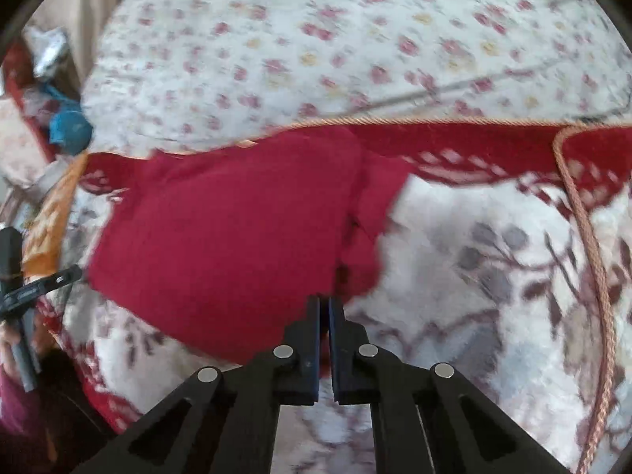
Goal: Fold small clothes
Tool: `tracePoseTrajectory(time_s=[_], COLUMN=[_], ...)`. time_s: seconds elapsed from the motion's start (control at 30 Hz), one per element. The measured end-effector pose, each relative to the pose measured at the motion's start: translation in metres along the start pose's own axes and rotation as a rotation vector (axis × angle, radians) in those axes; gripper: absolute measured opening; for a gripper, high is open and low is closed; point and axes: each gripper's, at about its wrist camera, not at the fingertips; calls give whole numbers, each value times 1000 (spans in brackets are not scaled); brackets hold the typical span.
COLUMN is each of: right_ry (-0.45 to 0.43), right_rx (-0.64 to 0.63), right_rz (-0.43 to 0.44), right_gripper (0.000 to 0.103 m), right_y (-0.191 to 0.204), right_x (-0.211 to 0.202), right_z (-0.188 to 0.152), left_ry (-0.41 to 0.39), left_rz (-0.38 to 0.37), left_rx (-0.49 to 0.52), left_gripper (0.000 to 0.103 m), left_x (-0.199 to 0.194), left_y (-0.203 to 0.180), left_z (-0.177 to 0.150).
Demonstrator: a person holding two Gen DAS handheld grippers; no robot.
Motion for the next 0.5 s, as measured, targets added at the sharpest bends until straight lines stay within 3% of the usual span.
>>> tracePoseTrajectory(time_s=[0.2,0.23,0.27,0.33,0.4,0.43,0.47,0.5], right_ry=[-33,-48,-56,-44,-15,8,26,41], right_rx=[-12,-7,2,36,65,61,48,27], right_rz=[67,71,73,99,110,113,106,101], right_gripper=[4,8,12,47,47,44,37,21], right_y=[3,3,4,0,0,1,3,8], right_x=[-12,-15,-16,-11,1,8,13,17], right_z=[1,1,1,-2,-2,-2,-2,-2], left_ry=[2,5,9,9,16,12,4,1], left_rz=[23,19,11,16,14,23,38,42], left_rx=[31,25,21,41,85,90,95,95], left_gripper=[62,62,62,56,32,30,23,19], left_x=[13,16,19,21,21,20,18,17], left_y=[-5,-4,-3,-6,-11,-12,-13,-12], left_z=[0,1,3,4,5,6,6,6])
Point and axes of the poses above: each gripper's, at about its wrist camera, not at the fingertips, and x roughly the way its jaws point, y to its left, z to its top, and after that the axes turned 7 degrees about y, right-handed
